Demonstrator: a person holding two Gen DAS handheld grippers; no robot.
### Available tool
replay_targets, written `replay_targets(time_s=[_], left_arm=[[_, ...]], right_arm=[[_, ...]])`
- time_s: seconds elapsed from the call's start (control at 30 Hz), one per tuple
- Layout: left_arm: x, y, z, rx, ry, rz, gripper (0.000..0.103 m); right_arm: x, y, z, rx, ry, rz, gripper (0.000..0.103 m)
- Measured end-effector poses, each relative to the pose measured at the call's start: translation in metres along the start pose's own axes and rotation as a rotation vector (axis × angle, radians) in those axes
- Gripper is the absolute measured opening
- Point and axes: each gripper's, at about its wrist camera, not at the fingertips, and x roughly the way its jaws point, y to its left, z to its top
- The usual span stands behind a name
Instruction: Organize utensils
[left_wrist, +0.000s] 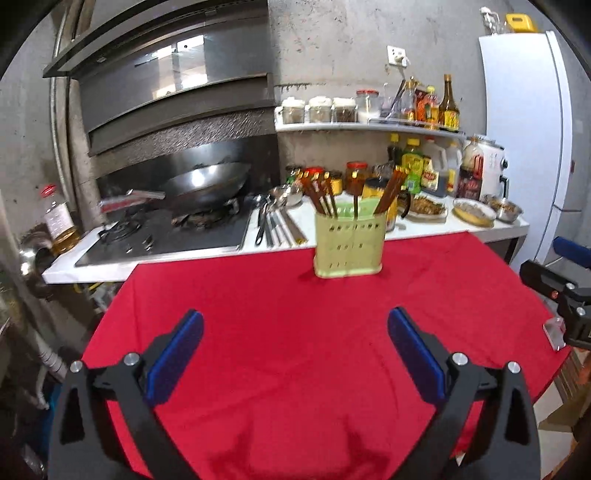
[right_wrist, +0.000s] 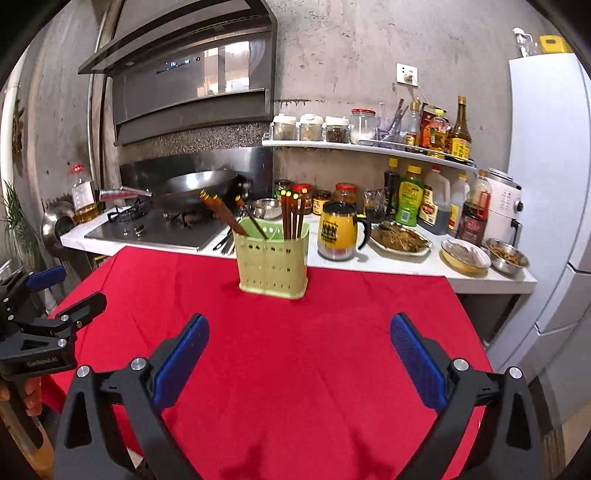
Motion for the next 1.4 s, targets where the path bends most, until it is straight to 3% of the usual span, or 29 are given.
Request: replay_targets(time_s=[0.27, 1.4], left_arm=[[-0.027, 0.005, -0.029, -0.037, 0.049, -0.04, 0.097], [-0.023, 0.007, -0.025, -0.042, 0.053, -0.021, 0.097]], right_arm=[[-0.028, 0.006, -0.029, -0.005, 0.033, -0.032, 0.097], [-0.024, -0.009, -0.034, 0.034, 0.047, -0.072, 0.097]])
